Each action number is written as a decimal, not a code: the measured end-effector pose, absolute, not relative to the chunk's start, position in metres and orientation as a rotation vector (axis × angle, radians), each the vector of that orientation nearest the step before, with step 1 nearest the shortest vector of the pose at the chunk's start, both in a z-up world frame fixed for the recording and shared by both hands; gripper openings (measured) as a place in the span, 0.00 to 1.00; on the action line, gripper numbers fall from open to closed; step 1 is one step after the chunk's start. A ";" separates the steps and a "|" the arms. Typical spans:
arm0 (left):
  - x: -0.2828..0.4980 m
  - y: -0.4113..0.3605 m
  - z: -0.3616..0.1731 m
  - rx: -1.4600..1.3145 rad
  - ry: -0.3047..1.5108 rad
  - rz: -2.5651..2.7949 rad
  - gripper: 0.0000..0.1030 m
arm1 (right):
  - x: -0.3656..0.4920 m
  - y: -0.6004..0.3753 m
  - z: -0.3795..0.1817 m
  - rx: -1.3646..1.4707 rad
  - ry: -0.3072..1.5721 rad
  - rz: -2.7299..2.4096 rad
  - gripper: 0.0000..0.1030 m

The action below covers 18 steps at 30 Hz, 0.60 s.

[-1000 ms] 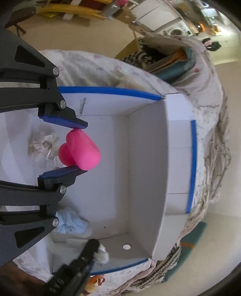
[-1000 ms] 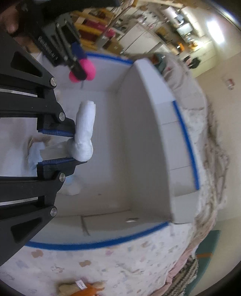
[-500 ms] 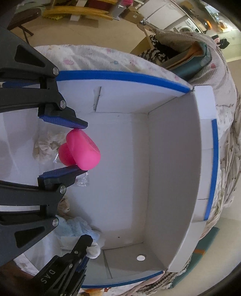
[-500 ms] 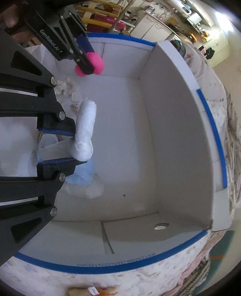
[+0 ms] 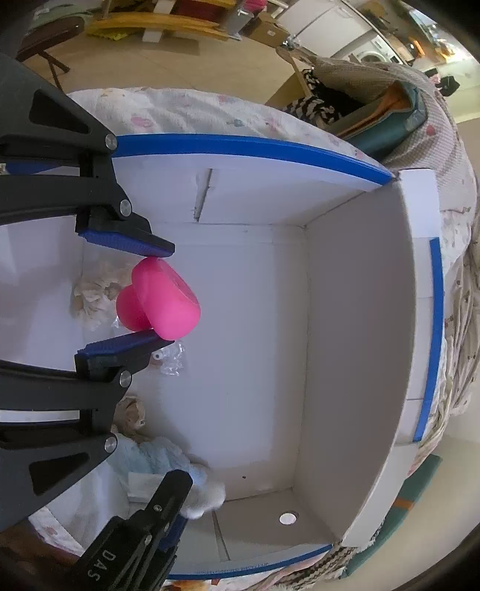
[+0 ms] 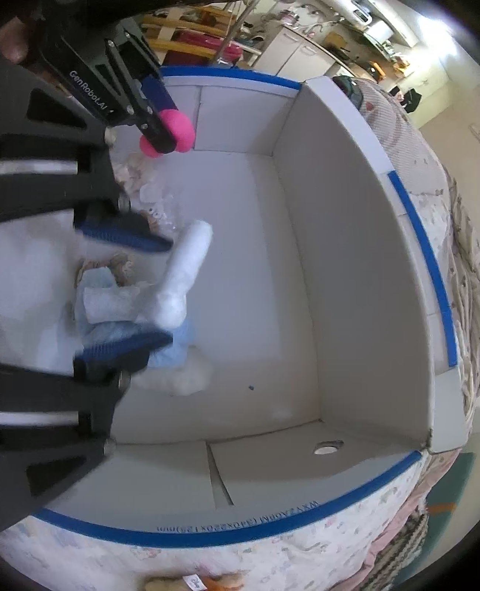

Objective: Organize soft objects
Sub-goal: 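Open both grippers to drop the duck and white plush into the box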

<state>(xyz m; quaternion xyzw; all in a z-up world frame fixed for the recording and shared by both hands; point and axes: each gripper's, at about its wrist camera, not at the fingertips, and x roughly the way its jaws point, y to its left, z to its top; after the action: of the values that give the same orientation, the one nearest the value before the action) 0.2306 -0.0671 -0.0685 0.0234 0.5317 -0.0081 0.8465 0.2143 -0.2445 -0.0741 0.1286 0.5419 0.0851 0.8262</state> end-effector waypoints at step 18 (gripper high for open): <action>0.225 -0.068 -0.049 0.052 1.054 -0.042 0.61 | 0.213 -0.253 -0.048 0.314 1.030 0.173 1.00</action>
<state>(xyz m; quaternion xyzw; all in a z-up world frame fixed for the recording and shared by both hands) 0.2249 -0.0685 -0.0486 0.0247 0.5029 -0.0201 0.8638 0.2125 -0.2527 -0.0483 0.1495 0.4900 0.0823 0.8549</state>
